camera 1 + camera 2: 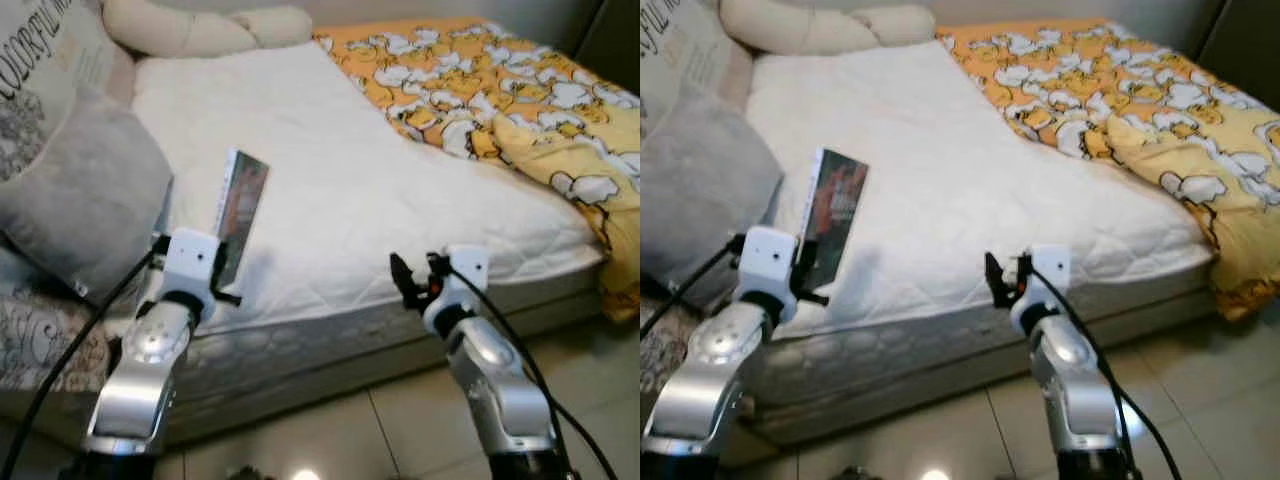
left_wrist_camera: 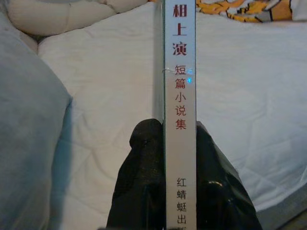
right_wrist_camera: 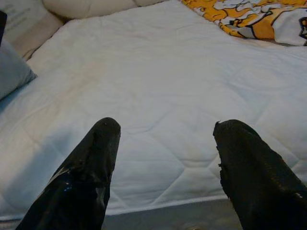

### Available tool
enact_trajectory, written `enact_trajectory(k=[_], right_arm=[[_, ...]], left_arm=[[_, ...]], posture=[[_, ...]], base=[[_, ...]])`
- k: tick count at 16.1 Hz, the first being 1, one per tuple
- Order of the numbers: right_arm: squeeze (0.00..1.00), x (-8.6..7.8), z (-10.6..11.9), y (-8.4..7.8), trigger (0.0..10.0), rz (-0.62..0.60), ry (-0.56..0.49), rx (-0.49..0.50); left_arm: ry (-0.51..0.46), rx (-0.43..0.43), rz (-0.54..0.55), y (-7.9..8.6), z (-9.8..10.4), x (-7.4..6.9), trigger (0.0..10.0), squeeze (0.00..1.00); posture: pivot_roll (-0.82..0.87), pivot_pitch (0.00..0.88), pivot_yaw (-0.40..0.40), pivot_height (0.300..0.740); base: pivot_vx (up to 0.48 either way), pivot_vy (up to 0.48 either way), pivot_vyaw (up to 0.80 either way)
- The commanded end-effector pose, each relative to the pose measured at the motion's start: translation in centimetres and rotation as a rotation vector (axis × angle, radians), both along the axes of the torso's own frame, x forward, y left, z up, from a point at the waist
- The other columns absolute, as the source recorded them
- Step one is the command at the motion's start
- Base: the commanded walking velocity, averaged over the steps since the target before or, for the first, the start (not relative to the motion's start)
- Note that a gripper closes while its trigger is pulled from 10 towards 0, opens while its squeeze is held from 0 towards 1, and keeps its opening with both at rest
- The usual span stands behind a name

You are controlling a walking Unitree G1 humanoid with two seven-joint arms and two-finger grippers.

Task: Clean up the room

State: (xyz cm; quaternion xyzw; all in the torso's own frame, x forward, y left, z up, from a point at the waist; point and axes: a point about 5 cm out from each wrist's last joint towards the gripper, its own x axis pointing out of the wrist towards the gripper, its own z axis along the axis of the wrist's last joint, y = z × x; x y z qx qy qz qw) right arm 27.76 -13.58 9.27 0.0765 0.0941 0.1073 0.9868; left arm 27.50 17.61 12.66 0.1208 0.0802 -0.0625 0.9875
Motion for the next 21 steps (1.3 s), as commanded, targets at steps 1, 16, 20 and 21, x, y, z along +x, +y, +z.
enact_trajectory(k=[1,16,20,21], right_arm=[[0.00,0.31,0.62,0.56,10.0,0.028,-0.020,-0.003],[0.00,0.26,0.41,0.71,10.0,0.098,0.005,-0.030],[0.00,0.20,0.38,0.78,10.0,0.112,0.005,-0.038],[0.00,0.19,0.36,0.77,10.0,0.113,0.004,-0.039]], left_arm=[[-0.052,-0.001,0.004,0.29,1.06,0.36,10.0,0.00],[-0.026,0.003,0.022,0.71,0.66,0.52,10.0,0.00],[-0.024,0.002,0.023,0.73,0.64,0.48,10.0,0.00],[-0.022,0.001,0.022,0.73,0.59,0.45,10.0,0.00]], posture=[[-0.08,0.000,0.009,0.740],[-0.08,0.000,0.010,0.740],[-0.08,0.000,0.011,0.740],[-0.08,0.000,0.011,0.740]], base=[[0.330,0.000,0.80],[0.325,0.000,0.05],[0.319,0.000,0.00],[0.322,0.000,0.00]])
